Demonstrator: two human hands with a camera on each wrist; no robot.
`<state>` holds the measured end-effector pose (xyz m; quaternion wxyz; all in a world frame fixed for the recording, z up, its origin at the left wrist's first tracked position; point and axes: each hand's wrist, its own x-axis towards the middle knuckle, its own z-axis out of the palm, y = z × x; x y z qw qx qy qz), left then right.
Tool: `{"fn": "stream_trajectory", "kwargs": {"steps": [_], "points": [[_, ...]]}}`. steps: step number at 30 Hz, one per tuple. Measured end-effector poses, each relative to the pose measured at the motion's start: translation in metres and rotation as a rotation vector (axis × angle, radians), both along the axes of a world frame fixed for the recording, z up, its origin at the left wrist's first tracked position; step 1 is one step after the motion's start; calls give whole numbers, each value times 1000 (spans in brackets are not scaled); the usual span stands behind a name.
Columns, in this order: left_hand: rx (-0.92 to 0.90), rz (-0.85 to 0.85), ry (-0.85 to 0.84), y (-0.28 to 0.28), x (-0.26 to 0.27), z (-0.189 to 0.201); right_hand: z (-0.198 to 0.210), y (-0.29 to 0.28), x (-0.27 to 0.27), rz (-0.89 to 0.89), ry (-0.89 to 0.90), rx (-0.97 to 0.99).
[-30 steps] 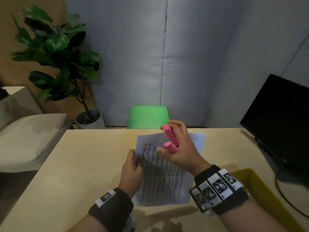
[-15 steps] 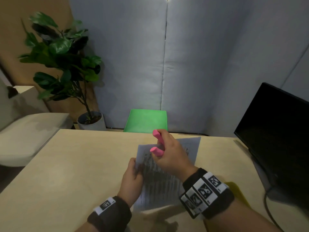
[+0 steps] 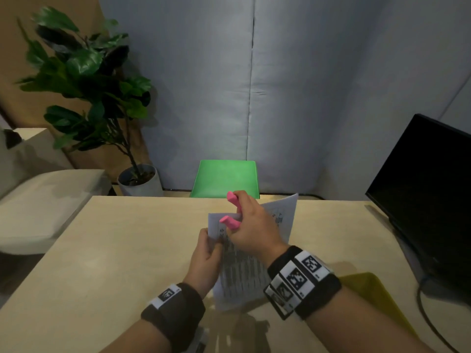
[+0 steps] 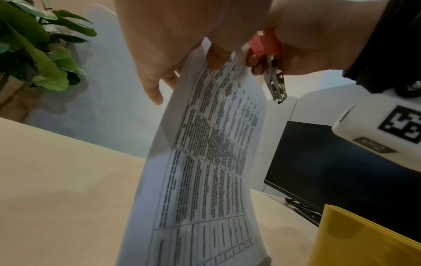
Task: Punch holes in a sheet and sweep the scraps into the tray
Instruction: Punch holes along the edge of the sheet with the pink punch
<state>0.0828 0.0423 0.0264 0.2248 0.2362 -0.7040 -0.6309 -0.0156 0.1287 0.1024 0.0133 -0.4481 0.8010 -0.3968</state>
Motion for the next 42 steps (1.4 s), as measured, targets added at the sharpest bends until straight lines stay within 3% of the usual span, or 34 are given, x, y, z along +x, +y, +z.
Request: {"fn": "stream_trajectory", "kwargs": {"steps": [7,13,16,21,32,42], "points": [[-143,30,35,-15,-4,3,11,-9,-1,-100,-95,-108],[-262,-29,-14,-33,-1,18,42,-13,-22,-114,-697,-532],[-280,-78,-37,-37,3,15,55,-21,-31,-114,-840,-673],[-344,-127,-68,-36,7,15,65,-36,-32,-64,-863,-755],[-341,-147,-57,-34,6,23,49,-45,-26,-42,-853,-659],[-350,-161,-78,-36,6,13,40,-38,-31,-15,-856,-690]]}}
